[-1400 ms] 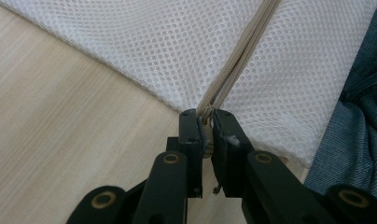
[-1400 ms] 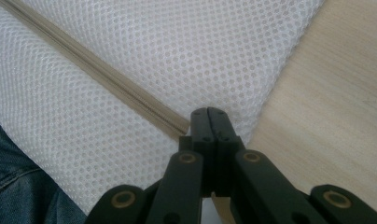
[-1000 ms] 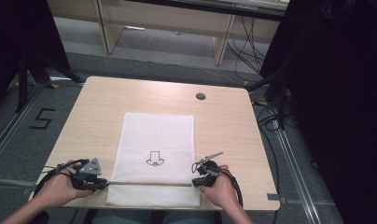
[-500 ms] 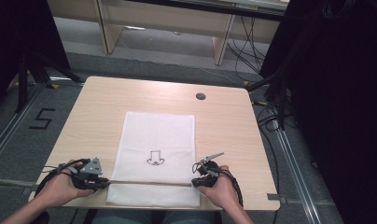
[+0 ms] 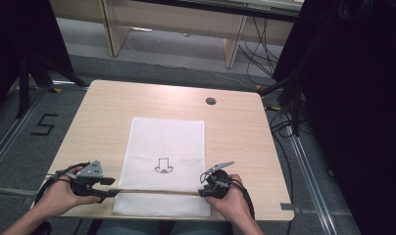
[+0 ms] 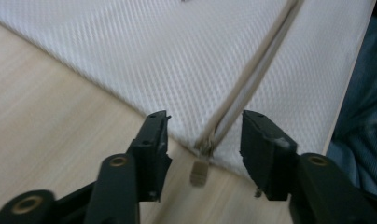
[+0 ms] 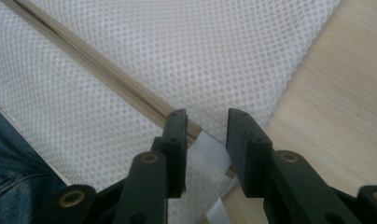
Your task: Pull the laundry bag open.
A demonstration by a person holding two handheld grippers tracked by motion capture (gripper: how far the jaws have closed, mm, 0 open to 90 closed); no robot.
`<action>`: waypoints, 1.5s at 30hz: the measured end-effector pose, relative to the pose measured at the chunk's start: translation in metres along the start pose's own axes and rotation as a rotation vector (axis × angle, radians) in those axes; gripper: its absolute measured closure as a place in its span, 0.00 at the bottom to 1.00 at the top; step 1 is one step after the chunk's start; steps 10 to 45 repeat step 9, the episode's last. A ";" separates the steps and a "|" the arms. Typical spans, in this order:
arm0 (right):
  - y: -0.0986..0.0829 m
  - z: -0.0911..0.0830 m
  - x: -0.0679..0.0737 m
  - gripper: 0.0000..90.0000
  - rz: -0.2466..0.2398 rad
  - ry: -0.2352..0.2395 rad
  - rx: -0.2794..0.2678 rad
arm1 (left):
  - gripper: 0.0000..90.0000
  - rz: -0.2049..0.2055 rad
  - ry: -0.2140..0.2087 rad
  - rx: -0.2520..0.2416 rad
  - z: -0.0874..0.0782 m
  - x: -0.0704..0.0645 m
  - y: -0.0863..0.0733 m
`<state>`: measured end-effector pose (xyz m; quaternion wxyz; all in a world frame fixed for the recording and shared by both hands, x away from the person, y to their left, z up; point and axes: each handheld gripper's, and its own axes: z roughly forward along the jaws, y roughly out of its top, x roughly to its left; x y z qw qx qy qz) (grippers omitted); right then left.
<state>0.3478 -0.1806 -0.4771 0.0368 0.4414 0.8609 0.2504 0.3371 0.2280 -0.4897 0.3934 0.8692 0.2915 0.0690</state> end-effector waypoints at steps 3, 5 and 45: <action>0.001 -0.001 -0.001 0.73 -0.015 -0.005 -0.028 | 0.46 -0.017 0.009 -0.054 -0.001 0.004 0.002; 0.001 -0.002 0.001 0.71 0.016 -0.003 -0.029 | 0.44 -0.009 0.022 -0.057 -0.001 0.007 0.001; 0.002 -0.002 0.000 0.69 0.011 -0.003 -0.046 | 0.41 -0.003 0.056 -0.054 -0.001 0.011 0.001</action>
